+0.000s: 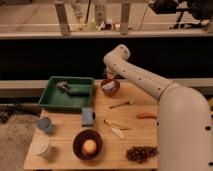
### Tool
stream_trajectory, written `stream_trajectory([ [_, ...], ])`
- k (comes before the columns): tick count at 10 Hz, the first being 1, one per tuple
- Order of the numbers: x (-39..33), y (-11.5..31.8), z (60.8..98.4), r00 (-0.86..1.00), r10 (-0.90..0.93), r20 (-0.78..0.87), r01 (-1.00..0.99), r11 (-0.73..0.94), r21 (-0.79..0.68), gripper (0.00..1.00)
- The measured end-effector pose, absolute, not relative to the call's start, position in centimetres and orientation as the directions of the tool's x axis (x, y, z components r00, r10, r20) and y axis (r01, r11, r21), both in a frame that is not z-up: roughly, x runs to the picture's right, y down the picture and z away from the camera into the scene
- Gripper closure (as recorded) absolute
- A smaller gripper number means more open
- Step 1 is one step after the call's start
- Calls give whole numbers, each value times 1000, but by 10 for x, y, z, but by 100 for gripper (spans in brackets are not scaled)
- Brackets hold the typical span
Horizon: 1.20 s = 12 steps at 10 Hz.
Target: Place eraser in red bowl
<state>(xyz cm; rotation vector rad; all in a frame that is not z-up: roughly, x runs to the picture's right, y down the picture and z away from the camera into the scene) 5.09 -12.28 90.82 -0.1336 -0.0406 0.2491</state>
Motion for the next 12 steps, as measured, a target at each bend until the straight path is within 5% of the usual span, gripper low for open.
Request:
stream_trajectory([
  [12,40,-122,904,977,213,18,-210,971,-116,20],
])
